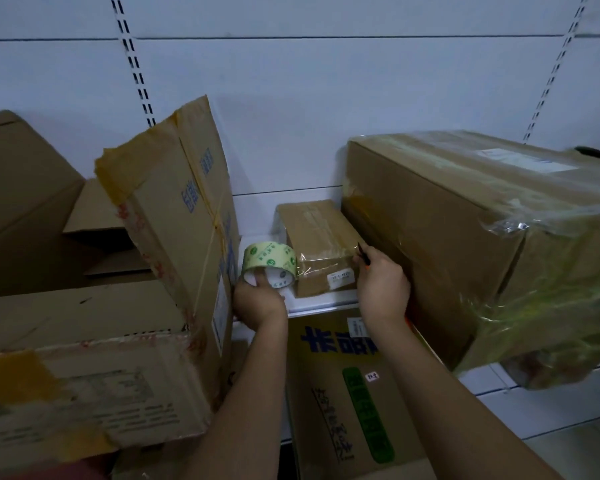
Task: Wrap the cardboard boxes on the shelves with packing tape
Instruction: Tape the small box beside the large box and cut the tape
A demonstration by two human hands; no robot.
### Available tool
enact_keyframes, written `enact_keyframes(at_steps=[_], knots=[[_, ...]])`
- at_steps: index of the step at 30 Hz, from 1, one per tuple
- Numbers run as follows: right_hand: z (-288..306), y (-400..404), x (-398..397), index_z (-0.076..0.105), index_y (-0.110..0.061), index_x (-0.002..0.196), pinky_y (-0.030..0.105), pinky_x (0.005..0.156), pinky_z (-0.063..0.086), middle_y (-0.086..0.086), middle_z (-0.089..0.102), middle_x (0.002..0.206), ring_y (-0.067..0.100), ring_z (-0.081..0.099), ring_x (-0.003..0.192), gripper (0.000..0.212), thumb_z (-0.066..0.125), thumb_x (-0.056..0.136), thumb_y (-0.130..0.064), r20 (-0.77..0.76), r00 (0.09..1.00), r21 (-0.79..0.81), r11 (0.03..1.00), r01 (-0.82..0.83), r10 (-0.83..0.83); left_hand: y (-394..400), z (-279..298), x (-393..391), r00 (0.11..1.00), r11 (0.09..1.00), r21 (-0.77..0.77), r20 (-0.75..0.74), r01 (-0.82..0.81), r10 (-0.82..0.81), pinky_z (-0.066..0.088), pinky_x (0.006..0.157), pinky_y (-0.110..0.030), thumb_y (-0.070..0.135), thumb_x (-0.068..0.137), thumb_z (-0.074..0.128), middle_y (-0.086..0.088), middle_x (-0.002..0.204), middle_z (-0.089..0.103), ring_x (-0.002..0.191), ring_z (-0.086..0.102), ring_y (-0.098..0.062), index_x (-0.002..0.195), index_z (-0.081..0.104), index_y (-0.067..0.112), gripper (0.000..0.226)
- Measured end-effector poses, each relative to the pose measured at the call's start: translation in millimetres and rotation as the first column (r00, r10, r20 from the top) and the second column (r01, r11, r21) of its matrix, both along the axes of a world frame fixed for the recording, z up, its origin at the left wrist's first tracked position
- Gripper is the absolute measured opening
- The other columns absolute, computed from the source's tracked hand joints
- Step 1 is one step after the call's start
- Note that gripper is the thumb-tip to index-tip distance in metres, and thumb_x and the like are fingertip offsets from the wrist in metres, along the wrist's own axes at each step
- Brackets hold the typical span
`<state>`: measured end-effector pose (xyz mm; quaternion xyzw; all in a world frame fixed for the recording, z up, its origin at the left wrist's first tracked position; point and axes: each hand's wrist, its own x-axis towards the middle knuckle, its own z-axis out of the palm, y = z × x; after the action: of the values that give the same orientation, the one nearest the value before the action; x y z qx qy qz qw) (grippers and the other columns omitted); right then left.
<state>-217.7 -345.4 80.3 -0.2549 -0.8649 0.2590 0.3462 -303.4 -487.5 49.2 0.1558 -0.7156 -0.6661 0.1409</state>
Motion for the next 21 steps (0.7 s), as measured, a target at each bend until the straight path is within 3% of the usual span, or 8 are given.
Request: enact_keyframes(at_steps=[2, 4, 7, 10, 15, 18, 20, 21], knots=[[2, 1, 3, 0.061, -0.021, 0.132, 0.035, 0.079, 0.057, 0.006, 0.072, 0.113, 0.024, 0.070, 0.095, 0.032, 0.051, 0.102, -0.025, 0.016, 1.000, -0.027, 1.000, -0.008, 0.008, -4, 8, -6, 0.982, 0.986, -0.146, 0.180, 0.083, -0.056, 0.049, 0.089, -0.044, 0.042, 0.101, 0.050, -0.025, 0.128, 0.060, 0.112, 0.060, -0.044, 0.128, 0.057, -0.001, 0.051], [4, 0, 4, 0.061, -0.020, 0.131, 0.033, 0.078, 0.057, 0.006, 0.072, 0.109, 0.022, 0.070, 0.093, 0.032, 0.051, 0.102, -0.028, 0.028, 0.999, -0.030, 0.999, -0.025, 0.026, -7, 14, -9, 0.948, 0.987, -0.057, 0.290, 0.151, -0.129, 0.046, 0.095, -0.045, 0.042, 0.101, 0.049, -0.025, 0.137, 0.054, 0.123, 0.054, -0.043, 0.134, 0.051, -0.003, 0.056], [6, -5, 6, 0.062, -0.018, 0.130, 0.032, 0.075, 0.058, 0.006, 0.073, 0.108, 0.022, 0.071, 0.090, 0.033, 0.053, 0.101, -0.031, 0.024, 0.999, -0.018, 0.999, -0.036, 0.036, -6, 20, -2, 0.924, 0.944, 0.293, 0.299, 0.150, -0.239, 0.052, 0.094, -0.039, 0.020, 0.101, 0.051, -0.026, 0.138, 0.054, 0.124, 0.057, -0.039, 0.135, 0.049, -0.007, 0.043], [6, -8, 8, 0.061, -0.018, 0.129, 0.032, 0.075, 0.057, 0.005, 0.072, 0.109, 0.022, 0.070, 0.092, 0.032, 0.052, 0.102, -0.031, 0.037, 0.998, -0.016, 0.999, -0.043, 0.044, -2, 13, 27, 0.944, 0.819, 0.543, 0.134, 0.184, -0.300, 0.057, 0.070, -0.023, -0.003, 0.099, 0.046, -0.030, 0.131, 0.057, 0.094, 0.069, -0.026, 0.125, 0.053, -0.007, 0.027], [7, -8, 9, 0.061, -0.018, 0.125, 0.030, 0.071, 0.055, 0.007, 0.072, 0.103, 0.023, 0.070, 0.088, 0.028, 0.052, 0.102, -0.029, 0.058, 0.997, 0.001, 0.999, -0.042, 0.042, 6, -11, 51, 0.959, 0.824, 0.540, 0.105, 0.169, -0.265, 0.057, 0.052, -0.022, 0.008, 0.098, 0.055, -0.026, 0.110, 0.063, 0.079, 0.070, -0.027, 0.119, 0.043, 0.004, 0.024], [4, -6, 9, 0.061, -0.020, 0.124, 0.030, 0.069, 0.055, 0.005, 0.072, 0.101, 0.021, 0.070, 0.086, 0.025, 0.051, 0.102, -0.029, 0.061, 0.997, 0.015, 0.999, -0.048, 0.047, -6, 6, 48, 0.924, 0.811, 0.555, 0.185, 0.184, -0.336, 0.058, 0.049, -0.026, 0.018, 0.101, 0.054, -0.022, 0.087, 0.065, 0.070, 0.068, -0.029, 0.099, 0.053, -0.001, 0.019], [1, -5, 9, 0.060, -0.020, 0.125, 0.031, 0.069, 0.056, 0.005, 0.072, 0.102, 0.022, 0.070, 0.087, 0.026, 0.052, 0.102, -0.029, 0.051, 0.997, 0.021, 0.998, -0.056, 0.054, -15, 20, 57, 0.861, 0.848, 0.438, 0.259, 0.299, -0.438, 0.059, 0.052, -0.030, 0.024, 0.102, 0.053, -0.020, 0.076, 0.066, 0.066, 0.067, -0.030, 0.087, 0.052, 0.001, 0.027], [0, -4, 8, 0.061, -0.019, 0.125, 0.031, 0.070, 0.056, 0.005, 0.072, 0.104, 0.022, 0.070, 0.087, 0.027, 0.052, 0.102, -0.029, 0.039, 0.998, 0.020, 0.998, -0.057, 0.056, -18, 23, 65, 0.851, 0.893, 0.238, 0.286, 0.381, -0.439, 0.058, 0.055, -0.033, 0.026, 0.102, 0.052, -0.016, 0.073, 0.066, 0.064, 0.066, -0.028, 0.087, 0.055, 0.003, 0.028]])
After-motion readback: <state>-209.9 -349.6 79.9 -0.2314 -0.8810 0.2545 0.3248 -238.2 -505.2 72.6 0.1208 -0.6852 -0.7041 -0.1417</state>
